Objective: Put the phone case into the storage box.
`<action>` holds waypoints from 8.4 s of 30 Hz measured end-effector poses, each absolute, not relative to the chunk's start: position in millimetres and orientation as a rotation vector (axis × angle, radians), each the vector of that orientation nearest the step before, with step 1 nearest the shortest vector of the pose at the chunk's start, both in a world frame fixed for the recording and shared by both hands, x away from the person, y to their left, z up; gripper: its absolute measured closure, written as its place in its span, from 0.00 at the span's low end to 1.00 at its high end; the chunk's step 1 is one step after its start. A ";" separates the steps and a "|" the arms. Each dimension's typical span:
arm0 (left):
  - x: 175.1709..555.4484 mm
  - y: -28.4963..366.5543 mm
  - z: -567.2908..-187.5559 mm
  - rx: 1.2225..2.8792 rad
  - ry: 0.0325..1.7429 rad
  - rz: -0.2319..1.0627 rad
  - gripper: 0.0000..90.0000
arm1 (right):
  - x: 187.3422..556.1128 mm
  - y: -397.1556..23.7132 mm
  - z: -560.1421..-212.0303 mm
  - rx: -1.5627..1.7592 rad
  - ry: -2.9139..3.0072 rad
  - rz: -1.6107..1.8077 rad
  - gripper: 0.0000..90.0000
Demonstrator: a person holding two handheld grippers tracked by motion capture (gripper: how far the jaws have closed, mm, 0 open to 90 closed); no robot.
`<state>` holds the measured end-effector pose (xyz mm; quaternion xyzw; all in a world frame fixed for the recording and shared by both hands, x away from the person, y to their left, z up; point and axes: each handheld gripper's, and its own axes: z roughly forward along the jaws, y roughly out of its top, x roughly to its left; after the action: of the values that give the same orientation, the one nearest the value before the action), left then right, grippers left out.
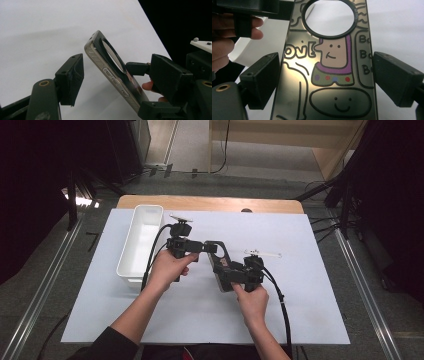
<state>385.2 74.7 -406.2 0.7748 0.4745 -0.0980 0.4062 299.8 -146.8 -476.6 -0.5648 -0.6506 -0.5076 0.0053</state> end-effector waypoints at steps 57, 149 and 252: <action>417.8 67.9 -411.5 1.802 1.399 -0.358 0.63 | 293.1 -136.8 -476.1 -1.842 -1.941 -1.752 0.11; 414.2 63.1 -401.3 1.787 1.267 -0.383 0.88 | 302.6 -123.3 -474.6 -1.820 -2.131 -1.660 0.08; 350.3 84.6 -386.1 1.966 0.667 -0.242 0.87 | 295.7 -182.6 -428.1 -1.370 -2.405 -1.549 0.15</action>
<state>350.3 84.6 -386.1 0.8135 0.2761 -0.1002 0.5020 295.7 -182.6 -428.1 -0.4320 -0.7581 -0.4883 -0.0149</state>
